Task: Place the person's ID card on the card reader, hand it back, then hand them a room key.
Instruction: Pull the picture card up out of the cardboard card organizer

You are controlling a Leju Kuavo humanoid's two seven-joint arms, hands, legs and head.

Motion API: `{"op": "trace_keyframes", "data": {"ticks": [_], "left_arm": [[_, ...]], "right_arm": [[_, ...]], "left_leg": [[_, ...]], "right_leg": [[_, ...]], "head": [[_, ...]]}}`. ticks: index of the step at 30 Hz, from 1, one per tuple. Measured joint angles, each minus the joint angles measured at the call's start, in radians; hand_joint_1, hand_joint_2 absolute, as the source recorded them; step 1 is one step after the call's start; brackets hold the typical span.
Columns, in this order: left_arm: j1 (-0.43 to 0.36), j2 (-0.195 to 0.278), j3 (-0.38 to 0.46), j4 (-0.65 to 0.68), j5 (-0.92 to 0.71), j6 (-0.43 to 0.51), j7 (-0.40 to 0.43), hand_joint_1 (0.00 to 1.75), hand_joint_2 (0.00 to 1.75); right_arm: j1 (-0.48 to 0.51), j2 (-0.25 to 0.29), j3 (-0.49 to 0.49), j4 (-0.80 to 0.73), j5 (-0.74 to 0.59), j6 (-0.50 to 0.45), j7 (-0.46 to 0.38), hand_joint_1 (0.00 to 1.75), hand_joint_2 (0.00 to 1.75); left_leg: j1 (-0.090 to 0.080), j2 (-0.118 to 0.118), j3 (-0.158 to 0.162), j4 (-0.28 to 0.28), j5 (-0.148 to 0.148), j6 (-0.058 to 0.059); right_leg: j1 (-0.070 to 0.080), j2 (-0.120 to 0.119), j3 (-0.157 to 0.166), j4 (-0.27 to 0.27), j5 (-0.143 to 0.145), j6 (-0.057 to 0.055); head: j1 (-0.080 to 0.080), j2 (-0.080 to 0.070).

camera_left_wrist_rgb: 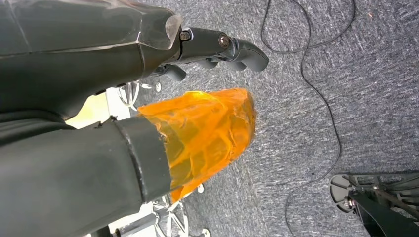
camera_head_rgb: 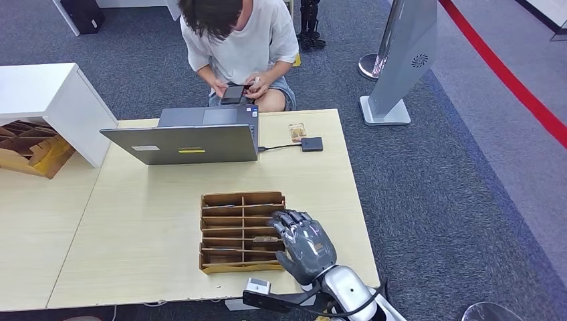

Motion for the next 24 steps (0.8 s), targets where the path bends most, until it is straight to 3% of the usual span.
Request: {"op": "trace_keyframes", "data": {"ticks": [24], "left_arm": [[-0.001,0.000,-0.017,0.000,0.000,-0.002,0.000,0.00,0.00]], "right_arm": [[-0.024,0.026,0.019,0.049,-0.029,0.019,0.001,0.67,1.75]], "left_leg": [[0.000,0.000,0.000,0.000,0.000,0.000]], "right_leg": [[0.000,0.000,0.000,0.000,0.000,0.000]], "head": [[0.000,0.000]]}}
